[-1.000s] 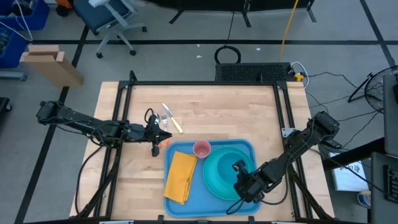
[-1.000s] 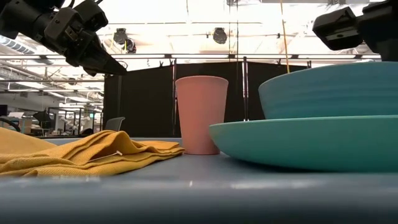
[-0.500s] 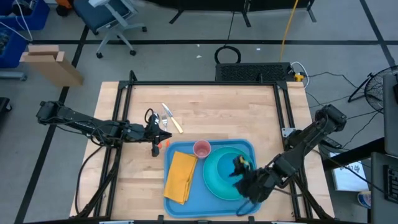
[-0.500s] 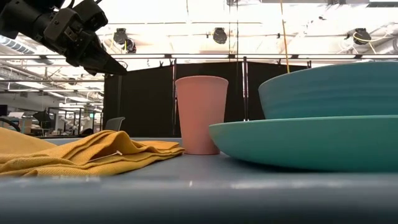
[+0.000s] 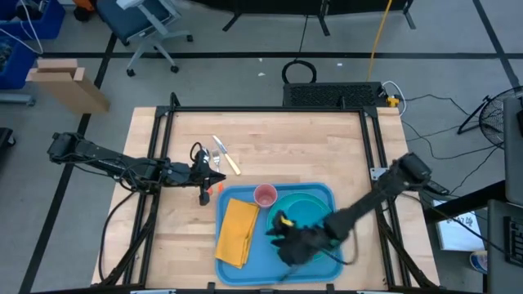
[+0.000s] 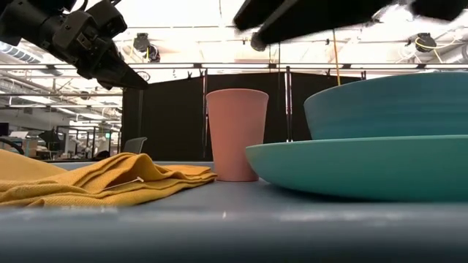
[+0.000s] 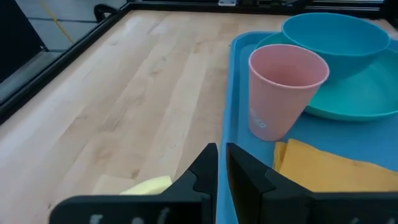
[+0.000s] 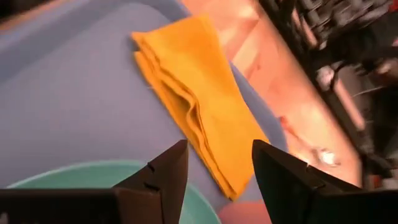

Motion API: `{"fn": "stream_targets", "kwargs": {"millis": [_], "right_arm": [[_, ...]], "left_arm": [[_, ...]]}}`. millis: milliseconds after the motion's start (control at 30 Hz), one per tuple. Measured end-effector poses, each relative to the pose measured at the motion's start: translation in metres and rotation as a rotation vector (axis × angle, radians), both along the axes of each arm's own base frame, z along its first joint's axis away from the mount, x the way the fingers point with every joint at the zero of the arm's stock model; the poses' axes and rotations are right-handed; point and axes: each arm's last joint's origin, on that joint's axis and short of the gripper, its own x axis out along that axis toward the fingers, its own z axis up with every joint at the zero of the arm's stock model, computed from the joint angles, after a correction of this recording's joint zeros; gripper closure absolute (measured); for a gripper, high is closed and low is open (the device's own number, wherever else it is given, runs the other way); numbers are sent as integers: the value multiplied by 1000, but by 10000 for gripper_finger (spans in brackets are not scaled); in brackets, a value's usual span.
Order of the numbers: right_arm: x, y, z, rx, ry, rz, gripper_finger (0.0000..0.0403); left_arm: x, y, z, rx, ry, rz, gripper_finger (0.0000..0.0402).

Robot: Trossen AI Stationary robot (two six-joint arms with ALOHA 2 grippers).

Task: Set up tray
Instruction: Adjust the yellow napkin on the blue serving tray

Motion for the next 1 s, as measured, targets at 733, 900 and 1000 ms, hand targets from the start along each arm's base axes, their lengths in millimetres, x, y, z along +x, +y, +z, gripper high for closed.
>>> {"fn": "stream_targets", "kwargs": {"millis": [733,900,1000], "right_arm": [[66,-34,-59,264,-53,172,240],[73,-38,-77,316,-19,199,241],[78,-33,-86,310,-4,203,241]], "left_arm": [[-4,2,-7,36,77,26,364],[-4,2,-6,14,68,47,364],[-4,2,-6,-8,65,56,364]]}}
